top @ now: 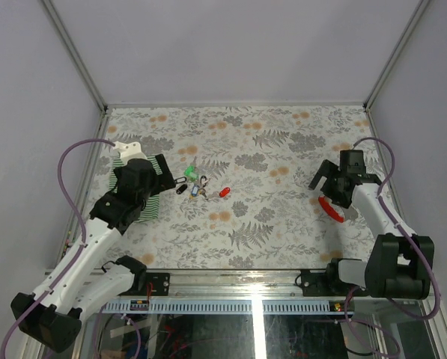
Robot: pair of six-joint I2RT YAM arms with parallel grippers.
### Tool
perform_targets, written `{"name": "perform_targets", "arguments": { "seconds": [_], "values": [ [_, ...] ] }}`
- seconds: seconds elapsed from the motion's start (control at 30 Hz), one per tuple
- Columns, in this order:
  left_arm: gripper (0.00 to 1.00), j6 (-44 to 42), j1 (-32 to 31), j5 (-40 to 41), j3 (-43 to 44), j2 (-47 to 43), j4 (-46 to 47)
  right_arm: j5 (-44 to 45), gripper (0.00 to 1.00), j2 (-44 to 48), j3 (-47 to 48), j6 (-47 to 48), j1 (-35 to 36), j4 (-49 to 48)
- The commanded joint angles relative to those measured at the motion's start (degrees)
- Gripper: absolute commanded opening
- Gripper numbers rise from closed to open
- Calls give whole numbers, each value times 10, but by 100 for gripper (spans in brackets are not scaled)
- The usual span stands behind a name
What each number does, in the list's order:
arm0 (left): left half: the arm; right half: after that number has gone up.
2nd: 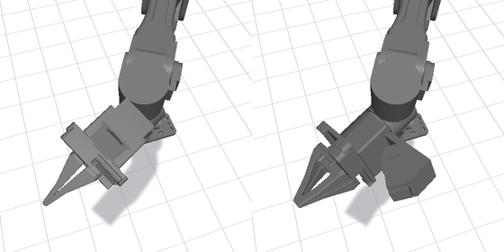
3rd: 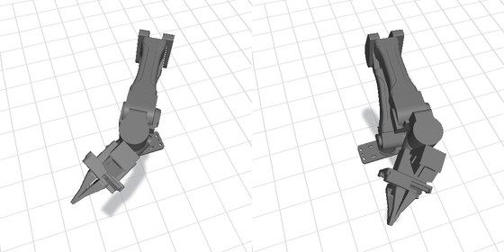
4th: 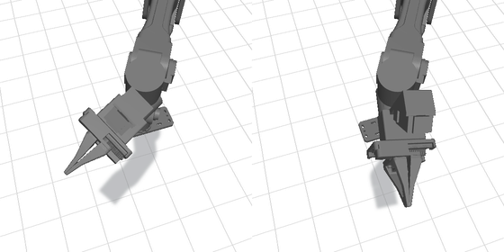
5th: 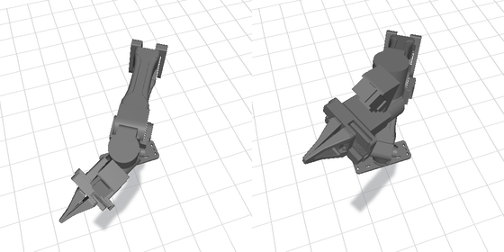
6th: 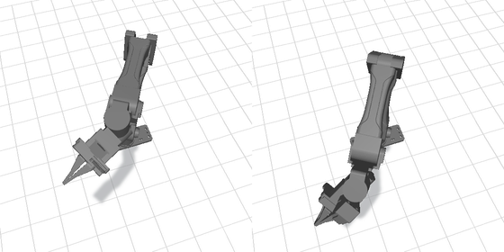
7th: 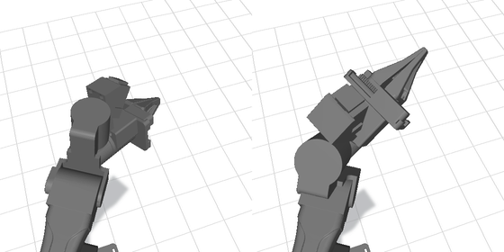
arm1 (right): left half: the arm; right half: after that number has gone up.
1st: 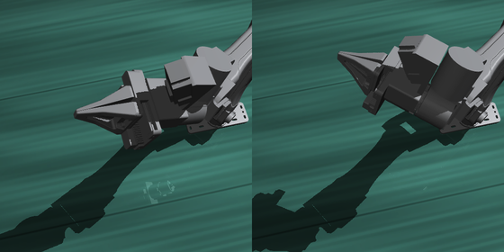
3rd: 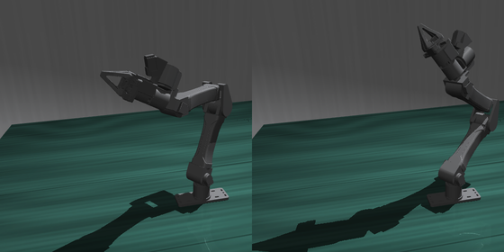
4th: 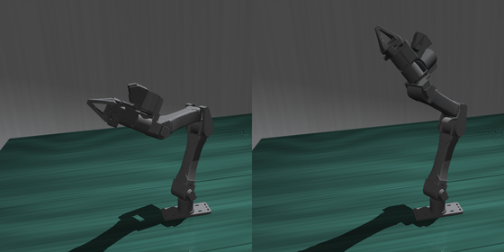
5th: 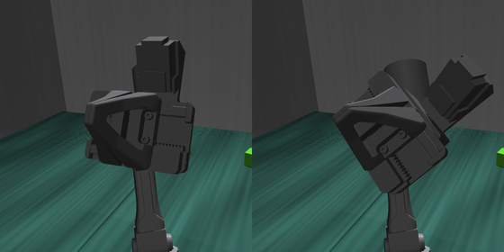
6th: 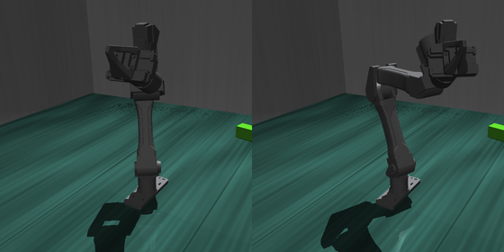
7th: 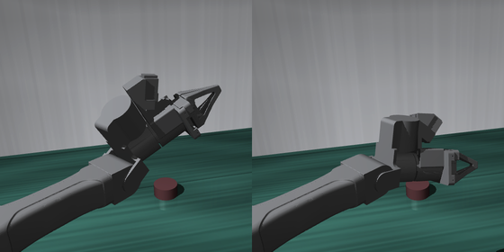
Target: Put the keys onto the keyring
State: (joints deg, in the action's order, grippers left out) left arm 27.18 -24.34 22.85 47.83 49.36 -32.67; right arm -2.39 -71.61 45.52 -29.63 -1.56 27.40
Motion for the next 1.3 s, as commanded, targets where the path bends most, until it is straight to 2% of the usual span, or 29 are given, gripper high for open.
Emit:
{"name": "perform_targets", "arguments": {
  "seconds": [0.0, 0.6, 1.27],
  "values": [
    [100, -10, 3, -9, 5, 6, 42, 27, 99, -22, -5, -20, -19, -58],
    [100, -15, 3, -20, 4, 15, 47, 23, 99, -134, -11, 4, -36, -153],
    [100, -17, 3, -18, 4, 14, 47, -62, 99, -157, -24, 5, -36, -171]
  ]
}}
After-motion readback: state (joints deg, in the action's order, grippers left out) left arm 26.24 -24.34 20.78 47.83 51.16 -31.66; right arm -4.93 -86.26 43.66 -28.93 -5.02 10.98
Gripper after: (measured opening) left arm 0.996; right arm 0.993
